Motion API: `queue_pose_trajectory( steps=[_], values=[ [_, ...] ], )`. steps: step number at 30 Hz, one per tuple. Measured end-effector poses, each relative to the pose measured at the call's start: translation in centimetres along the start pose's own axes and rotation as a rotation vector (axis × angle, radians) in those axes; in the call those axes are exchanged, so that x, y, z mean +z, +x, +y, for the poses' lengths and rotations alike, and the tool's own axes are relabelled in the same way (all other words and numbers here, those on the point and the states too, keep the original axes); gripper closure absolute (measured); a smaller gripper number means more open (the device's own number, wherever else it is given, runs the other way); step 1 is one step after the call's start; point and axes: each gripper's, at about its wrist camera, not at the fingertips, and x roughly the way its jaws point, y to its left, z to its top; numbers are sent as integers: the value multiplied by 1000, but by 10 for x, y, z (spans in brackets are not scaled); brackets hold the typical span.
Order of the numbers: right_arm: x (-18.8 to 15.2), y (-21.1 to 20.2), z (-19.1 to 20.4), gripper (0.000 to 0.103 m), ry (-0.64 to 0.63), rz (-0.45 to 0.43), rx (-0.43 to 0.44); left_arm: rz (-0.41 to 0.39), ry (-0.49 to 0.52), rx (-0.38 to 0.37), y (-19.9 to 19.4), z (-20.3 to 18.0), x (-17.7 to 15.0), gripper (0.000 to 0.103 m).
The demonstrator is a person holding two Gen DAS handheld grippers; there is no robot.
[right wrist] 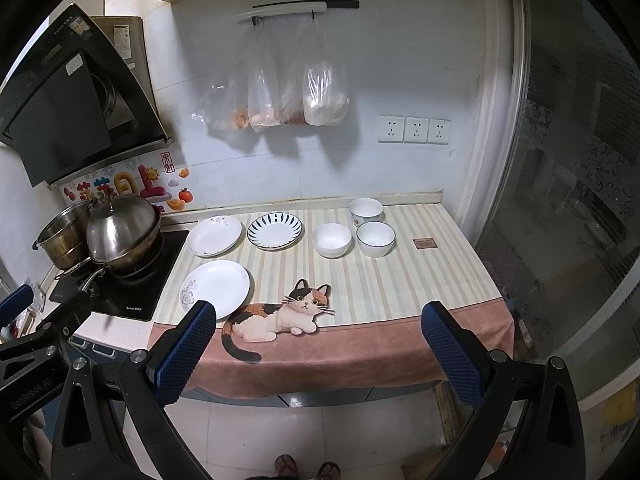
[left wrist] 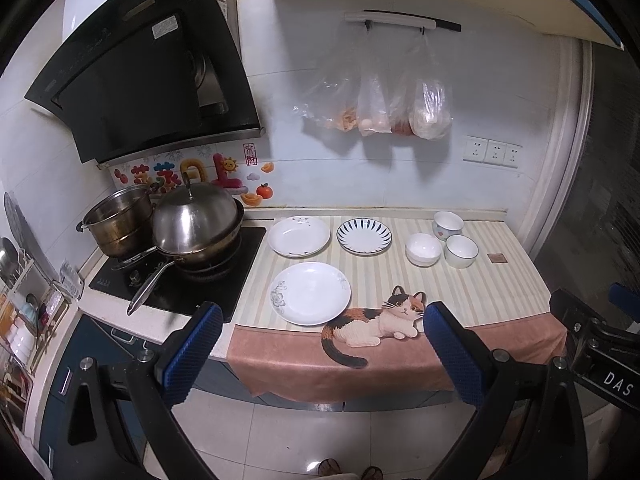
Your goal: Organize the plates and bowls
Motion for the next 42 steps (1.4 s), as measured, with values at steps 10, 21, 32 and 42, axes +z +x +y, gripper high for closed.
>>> queue_pose_trajectory(
  steps=[10,21,32,42],
  values=[
    [3,15,-1,0,9,3,-6,-2,3,0,7,0,1,0],
    [6,20,-3,0,20,0,-4,0,6,3,15,-5,8,0],
    [6,21,-3,0,21,4,-3,-1,7,4,14,-6,8,0],
    [9,24,-7,0,24,10,0,0,6,4,15,-8,9,0]
  ],
)
